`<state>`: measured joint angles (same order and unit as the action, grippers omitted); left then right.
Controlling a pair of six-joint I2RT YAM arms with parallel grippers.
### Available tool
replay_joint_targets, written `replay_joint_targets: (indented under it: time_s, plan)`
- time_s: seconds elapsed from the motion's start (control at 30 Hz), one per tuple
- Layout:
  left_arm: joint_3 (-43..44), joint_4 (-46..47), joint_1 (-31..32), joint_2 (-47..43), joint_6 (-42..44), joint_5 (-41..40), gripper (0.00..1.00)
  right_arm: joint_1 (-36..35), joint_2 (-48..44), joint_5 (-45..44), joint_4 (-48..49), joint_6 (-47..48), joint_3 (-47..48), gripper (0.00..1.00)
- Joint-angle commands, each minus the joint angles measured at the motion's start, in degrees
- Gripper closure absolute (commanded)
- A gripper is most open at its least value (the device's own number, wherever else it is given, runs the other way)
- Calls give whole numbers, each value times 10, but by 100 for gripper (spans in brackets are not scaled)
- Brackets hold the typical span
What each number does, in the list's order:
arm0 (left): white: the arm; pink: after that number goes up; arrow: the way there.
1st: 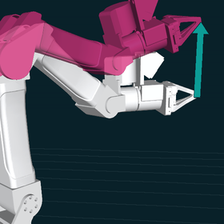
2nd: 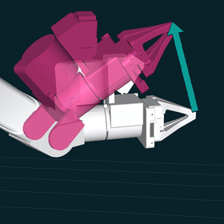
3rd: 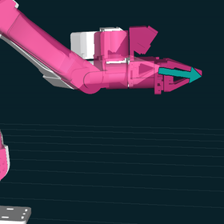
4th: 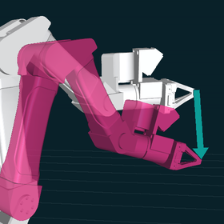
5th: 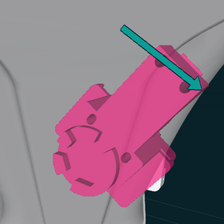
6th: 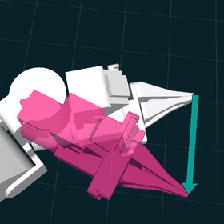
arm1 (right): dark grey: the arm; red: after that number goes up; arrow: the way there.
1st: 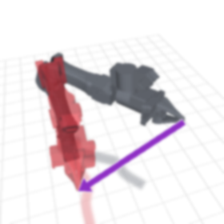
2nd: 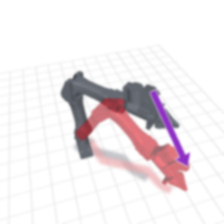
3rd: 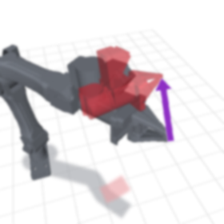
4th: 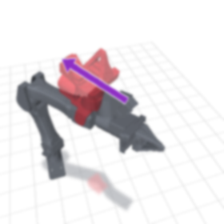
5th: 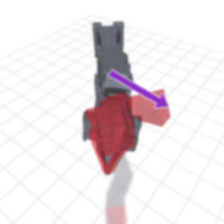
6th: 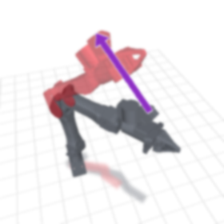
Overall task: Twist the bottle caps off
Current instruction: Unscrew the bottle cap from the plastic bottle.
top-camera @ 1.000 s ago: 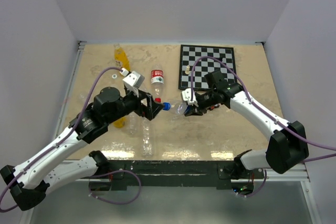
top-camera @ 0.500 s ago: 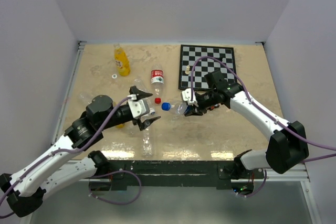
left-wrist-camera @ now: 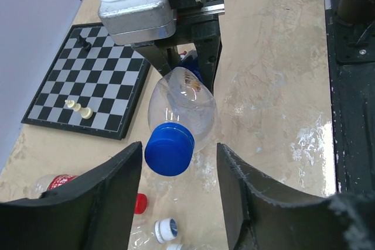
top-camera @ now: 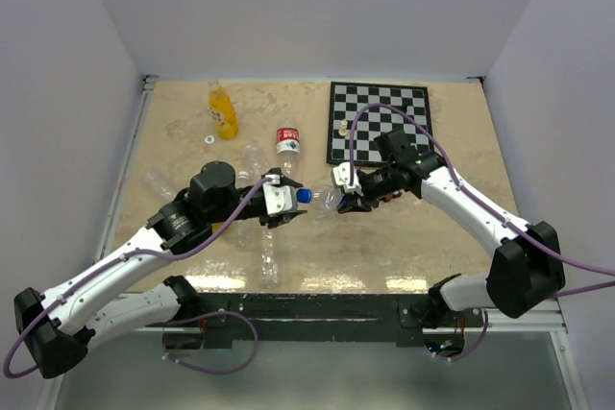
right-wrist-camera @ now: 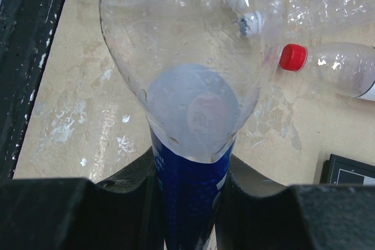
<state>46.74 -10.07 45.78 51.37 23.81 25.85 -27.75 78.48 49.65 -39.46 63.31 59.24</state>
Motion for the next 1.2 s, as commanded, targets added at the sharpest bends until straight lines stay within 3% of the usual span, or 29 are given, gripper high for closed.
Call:
replay_joint_targets:
  time_s: [0.0,0.07,0.17,0.23,0.3,0.47,0.57,0.7,0.8,1.13,1.17]
  plan:
    - [25,29,-2,10,13,32,47,-1,-4,24,-3,11,17,100]
    - [27,22,-1,18,16,34,59,0,-3,24,-3,11,18,100]
    - [34,8,-2,29,14,32,89,-1,-3,24,-4,11,18,100]
    - [35,11,-3,30,-1,26,100,-1,-2,24,-3,11,18,100]
    - [34,24,-3,26,-31,17,100,-1,-1,21,-3,9,18,100]
    - [41,39,-3,5,-221,-70,100,-1,1,15,1,8,17,100]
    - [52,16,-3,-10,-456,-192,100,-1,4,14,3,7,17,100]
    - [91,-55,-2,20,-654,-223,100,-1,11,15,3,7,17,100]
    - [102,-66,0,29,-684,-235,100,-1,10,14,3,6,17,100]
    - [101,-53,0,36,-652,-257,100,-1,7,15,0,8,18,100]
    - [101,-52,0,36,-647,-256,95,-1,8,16,0,9,18,100]
